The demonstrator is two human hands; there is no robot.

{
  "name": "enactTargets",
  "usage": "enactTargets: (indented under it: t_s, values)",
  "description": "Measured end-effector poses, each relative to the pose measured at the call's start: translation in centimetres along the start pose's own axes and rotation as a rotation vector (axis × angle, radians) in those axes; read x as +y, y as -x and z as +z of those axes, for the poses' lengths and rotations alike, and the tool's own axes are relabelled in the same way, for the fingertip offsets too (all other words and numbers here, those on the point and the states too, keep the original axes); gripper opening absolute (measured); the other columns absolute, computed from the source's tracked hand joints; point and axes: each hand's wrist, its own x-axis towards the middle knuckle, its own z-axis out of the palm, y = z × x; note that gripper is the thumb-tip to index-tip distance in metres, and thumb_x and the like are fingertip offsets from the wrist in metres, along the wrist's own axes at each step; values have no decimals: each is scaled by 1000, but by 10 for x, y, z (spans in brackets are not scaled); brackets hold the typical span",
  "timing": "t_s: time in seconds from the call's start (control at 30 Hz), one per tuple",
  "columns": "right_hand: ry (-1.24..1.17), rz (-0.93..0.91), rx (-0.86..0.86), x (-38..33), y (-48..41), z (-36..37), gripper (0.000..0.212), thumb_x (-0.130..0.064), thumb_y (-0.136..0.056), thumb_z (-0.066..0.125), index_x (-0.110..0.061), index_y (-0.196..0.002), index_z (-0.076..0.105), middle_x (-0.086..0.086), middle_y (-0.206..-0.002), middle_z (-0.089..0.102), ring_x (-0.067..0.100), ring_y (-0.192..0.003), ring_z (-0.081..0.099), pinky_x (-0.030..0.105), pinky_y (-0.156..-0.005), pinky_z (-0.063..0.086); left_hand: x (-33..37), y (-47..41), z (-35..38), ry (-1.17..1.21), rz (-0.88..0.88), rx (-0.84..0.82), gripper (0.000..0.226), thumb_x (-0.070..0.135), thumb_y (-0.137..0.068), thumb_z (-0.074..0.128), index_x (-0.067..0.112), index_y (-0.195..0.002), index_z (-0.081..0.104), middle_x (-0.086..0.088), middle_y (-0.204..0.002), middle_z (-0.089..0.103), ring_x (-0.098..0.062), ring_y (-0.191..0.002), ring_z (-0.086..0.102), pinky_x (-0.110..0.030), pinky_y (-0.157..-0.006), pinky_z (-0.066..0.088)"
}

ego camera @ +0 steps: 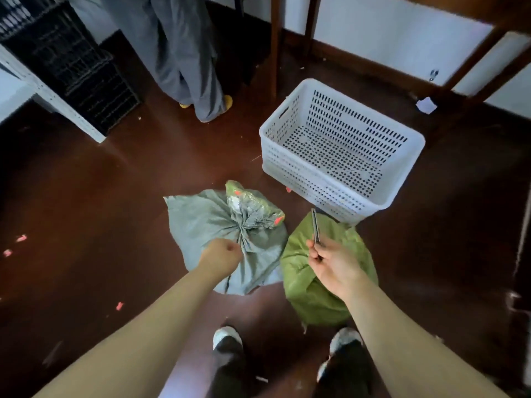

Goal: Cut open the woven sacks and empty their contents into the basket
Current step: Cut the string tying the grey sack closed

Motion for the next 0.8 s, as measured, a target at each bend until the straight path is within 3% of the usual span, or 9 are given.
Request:
enactTargets:
  t_s: [0.1, 0.2, 0.3, 0.37, 0.43, 0.47, 0.6, 0.67, 0.8]
  values:
    - [49, 4, 9, 40, -17, 13, 28, 8, -99, 31, -5, -84, 52, 6, -73, 52, 10, -57, 36, 22, -57, 33, -22, -22, -4, -80, 2, -8, 27, 9, -87, 49, 14, -63, 39, -4, -64, 37, -16, -58, 29, -26, -56, 26]
    - [65, 7, 19, 69, -49, 15, 28, 6, -99, 33, -8, -82, 51, 4, -70, 52, 9, -53, 37, 19, -55, 32, -42, -48, 2, -107, -1, 0, 19, 9, -88, 48, 16, -71, 44, -4, -71, 41, -17, -63, 35, -26, -58, 30]
    - [54, -18, 29, 89, -87, 14, 25, 4, -100, 35, -9, -86, 53, 4, -69, 52, 7, -48, 39, 18, -52, 34, -59, -79, 13, -117, 16, 10, 35, 4, -86, 46, 18, -59, 29, -1, -59, 29, -16, -52, 25, -23, -49, 23]
    - [32, -48, 48, 101, -111, 11, 25, 4, -100, 36, -8, -87, 54, 4, -68, 52, 8, -50, 38, 19, -53, 34, -66, -104, 23, -153, 46, 22, 31, 4, -85, 47, 16, -59, 35, -4, -60, 34, -18, -53, 30, -24, -52, 26]
    - [2, -73, 53, 110, -136, 7, 25, 4, -99, 37, -7, -86, 55, 4, -69, 53, 9, -52, 38, 19, -52, 35, -70, -131, 33, -246, 95, 33, 12, 6, -86, 51, 6, -79, 60, -17, -78, 56, -28, -72, 53, -27, -63, 36]
    - [-23, -79, 50, 116, -149, 4, 25, 3, -99, 37, -6, -85, 56, 5, -69, 53, 9, -53, 39, 18, -51, 35, -72, -148, 38, -280, 127, 44, 18, 7, -86, 52, -1, -97, 64, -23, -95, 63, -34, -89, 59, -30, -69, 40]
    - [-114, -123, 60, 139, -213, -7, 23, 3, -99, 37, -4, -87, 55, 6, -71, 52, 11, -54, 39, 19, -48, 37, -82, -220, 58, -371, 273, 112, 41, 10, -87, 54, 3, -128, 52, -19, -126, 59, -34, -114, 55, -34, -87, 45]
    - [-145, -148, 65, 151, -241, -11, 19, 0, -100, 36, -3, -95, 54, 5, -70, 50, 11, -53, 38, 20, -48, 38, -90, -251, 68, -442, 378, 165, 53, 11, -87, 57, 5, -138, 43, -19, -140, 46, -33, -126, 46, -36, -98, 41]
    - [-150, -209, 27, 169, -288, -18, 28, 5, -97, 31, -1, -108, 55, 7, -73, 51, 12, -54, 37, 22, -52, 34, -101, -299, 85, -590, 612, 187, 97, 25, -85, 69, 12, -153, 1, -10, -161, -2, -26, -148, 1, -37, -120, 11]
